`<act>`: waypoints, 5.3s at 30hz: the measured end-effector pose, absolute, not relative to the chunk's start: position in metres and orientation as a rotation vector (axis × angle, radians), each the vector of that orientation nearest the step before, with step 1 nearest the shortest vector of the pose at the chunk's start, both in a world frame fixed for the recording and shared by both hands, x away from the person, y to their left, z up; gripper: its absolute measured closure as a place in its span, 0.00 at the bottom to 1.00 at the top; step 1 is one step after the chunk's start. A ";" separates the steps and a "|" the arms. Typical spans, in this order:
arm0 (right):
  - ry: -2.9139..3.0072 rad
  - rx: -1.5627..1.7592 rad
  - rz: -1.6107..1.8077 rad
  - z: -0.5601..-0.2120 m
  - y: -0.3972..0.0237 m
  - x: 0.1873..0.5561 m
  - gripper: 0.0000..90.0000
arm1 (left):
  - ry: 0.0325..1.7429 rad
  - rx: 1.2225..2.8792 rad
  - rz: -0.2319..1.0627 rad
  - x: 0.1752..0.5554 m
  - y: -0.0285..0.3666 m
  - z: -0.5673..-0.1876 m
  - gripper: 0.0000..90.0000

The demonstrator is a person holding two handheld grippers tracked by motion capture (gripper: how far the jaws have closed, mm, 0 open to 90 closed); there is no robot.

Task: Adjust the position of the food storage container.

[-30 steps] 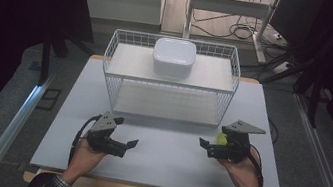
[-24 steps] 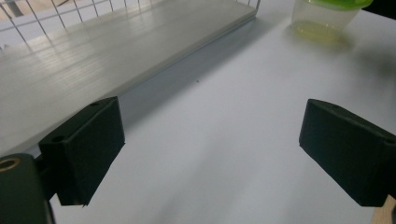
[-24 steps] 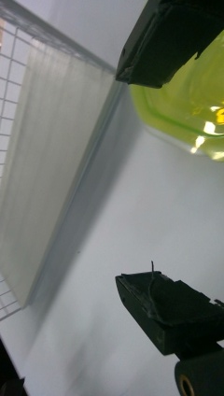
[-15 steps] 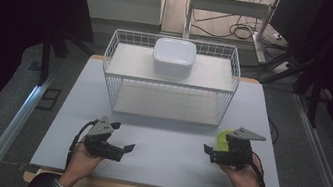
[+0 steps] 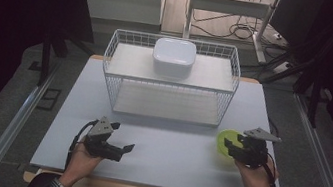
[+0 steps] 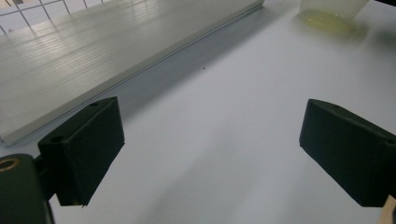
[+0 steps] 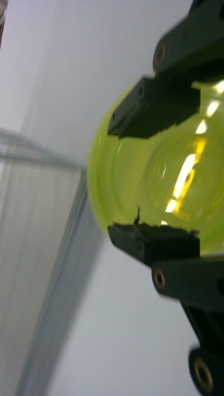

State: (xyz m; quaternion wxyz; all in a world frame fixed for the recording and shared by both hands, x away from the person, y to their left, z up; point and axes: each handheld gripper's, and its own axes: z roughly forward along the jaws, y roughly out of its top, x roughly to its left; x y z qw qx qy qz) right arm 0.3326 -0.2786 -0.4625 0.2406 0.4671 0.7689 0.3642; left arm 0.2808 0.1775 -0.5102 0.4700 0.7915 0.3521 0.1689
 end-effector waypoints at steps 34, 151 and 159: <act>2.061 1.436 0.860 -0.478 -0.319 0.345 0.99 | 0.866 1.964 0.408 0.282 0.175 -0.513 0.07; 2.433 0.918 1.161 -0.490 -0.171 0.331 0.43 | 0.884 2.010 0.434 0.273 0.180 -0.522 0.08; 2.468 0.916 1.170 -0.496 -0.174 0.336 0.24 | 0.874 2.026 0.451 0.273 0.179 -0.524 0.06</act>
